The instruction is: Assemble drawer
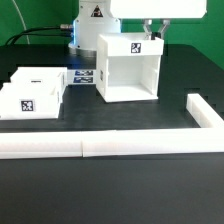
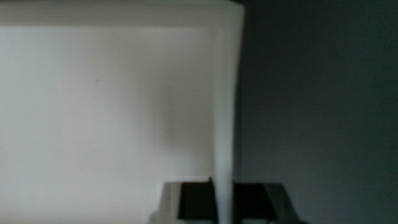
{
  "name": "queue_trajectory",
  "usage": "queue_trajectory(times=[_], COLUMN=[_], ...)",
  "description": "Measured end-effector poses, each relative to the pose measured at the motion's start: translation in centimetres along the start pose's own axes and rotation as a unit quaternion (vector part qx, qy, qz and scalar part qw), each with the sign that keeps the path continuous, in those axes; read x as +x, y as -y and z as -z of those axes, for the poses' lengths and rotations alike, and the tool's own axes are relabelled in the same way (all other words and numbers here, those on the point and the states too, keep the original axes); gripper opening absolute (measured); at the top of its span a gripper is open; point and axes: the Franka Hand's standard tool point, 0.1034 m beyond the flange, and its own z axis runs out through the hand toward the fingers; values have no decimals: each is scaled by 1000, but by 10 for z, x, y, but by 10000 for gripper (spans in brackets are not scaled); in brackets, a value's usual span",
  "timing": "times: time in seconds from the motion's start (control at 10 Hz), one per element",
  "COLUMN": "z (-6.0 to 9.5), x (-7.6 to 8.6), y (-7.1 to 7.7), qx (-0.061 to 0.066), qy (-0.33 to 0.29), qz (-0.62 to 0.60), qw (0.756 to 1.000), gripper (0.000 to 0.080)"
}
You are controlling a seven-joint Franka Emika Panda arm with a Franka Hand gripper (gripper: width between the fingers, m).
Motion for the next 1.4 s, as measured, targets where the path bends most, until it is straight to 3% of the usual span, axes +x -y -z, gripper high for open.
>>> queue_trajectory(times=[0.5,0.7,1.0,1.4], z=[0,-1,-4,-9], x=[0,10,63,135], y=[0,-3,-16,-39], qx=[0,0,7,25], qy=[0,1,-14,-45], qz=[0,11,22,-9], qw=[1000,1000,1000,999], gripper=[37,37,38,38])
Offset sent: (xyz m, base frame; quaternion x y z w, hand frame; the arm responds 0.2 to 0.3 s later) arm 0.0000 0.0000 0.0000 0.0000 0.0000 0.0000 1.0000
